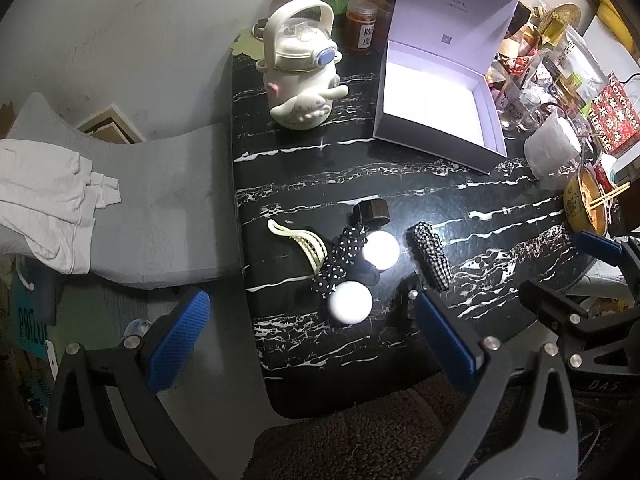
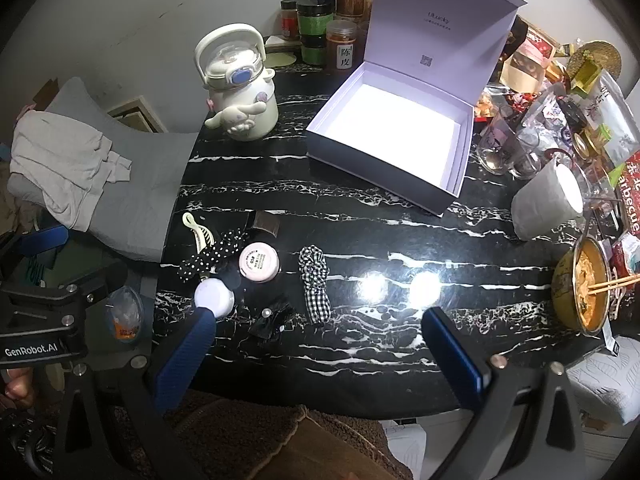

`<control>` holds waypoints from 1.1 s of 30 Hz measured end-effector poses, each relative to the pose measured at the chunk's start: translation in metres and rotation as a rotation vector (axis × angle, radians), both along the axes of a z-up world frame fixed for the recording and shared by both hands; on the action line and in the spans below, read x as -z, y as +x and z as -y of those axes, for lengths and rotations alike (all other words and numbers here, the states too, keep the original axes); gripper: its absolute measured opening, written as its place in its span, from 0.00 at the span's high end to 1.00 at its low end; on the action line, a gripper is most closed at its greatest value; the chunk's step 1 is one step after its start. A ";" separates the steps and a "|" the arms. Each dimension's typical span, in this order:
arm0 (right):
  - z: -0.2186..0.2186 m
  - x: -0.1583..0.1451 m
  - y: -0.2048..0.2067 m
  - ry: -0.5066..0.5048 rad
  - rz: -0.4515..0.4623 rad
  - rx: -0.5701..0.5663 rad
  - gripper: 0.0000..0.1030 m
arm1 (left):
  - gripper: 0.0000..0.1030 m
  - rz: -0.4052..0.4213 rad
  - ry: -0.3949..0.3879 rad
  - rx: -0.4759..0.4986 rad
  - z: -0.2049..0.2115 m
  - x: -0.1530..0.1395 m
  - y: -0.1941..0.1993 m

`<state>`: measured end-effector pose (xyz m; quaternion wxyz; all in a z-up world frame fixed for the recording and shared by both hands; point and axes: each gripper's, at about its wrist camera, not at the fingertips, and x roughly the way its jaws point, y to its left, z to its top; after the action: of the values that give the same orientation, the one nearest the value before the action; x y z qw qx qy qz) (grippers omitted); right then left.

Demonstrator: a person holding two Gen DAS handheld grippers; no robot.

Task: Organize objects
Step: 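Move both tools toward the white ball and gingham scrunchie on the table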

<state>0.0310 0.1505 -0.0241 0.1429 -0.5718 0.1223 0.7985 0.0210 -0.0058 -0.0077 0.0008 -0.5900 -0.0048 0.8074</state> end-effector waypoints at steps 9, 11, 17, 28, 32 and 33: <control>0.001 0.000 0.000 -0.005 -0.005 0.034 0.00 | 0.00 0.003 -0.001 -0.003 0.000 -0.001 0.002; 0.001 0.000 0.000 -0.004 -0.007 0.037 0.00 | 0.00 0.002 -0.002 -0.005 0.000 -0.001 0.003; 0.001 -0.001 0.002 -0.004 -0.012 0.043 0.00 | 0.00 0.000 -0.002 -0.015 0.000 -0.002 0.006; 0.001 -0.005 0.004 -0.004 -0.035 0.041 0.00 | 0.00 -0.011 -0.006 -0.040 0.000 -0.004 0.012; -0.001 -0.006 0.006 -0.008 -0.041 0.031 0.00 | 0.00 -0.010 -0.004 -0.059 -0.003 -0.005 0.016; -0.001 -0.006 0.006 -0.007 -0.042 0.029 0.00 | 0.00 -0.010 -0.004 -0.062 -0.004 -0.005 0.017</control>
<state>0.0371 0.1515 -0.0184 0.1498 -0.5537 0.1365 0.8077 0.0382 -0.0017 -0.0027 -0.0253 -0.5855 -0.0215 0.8100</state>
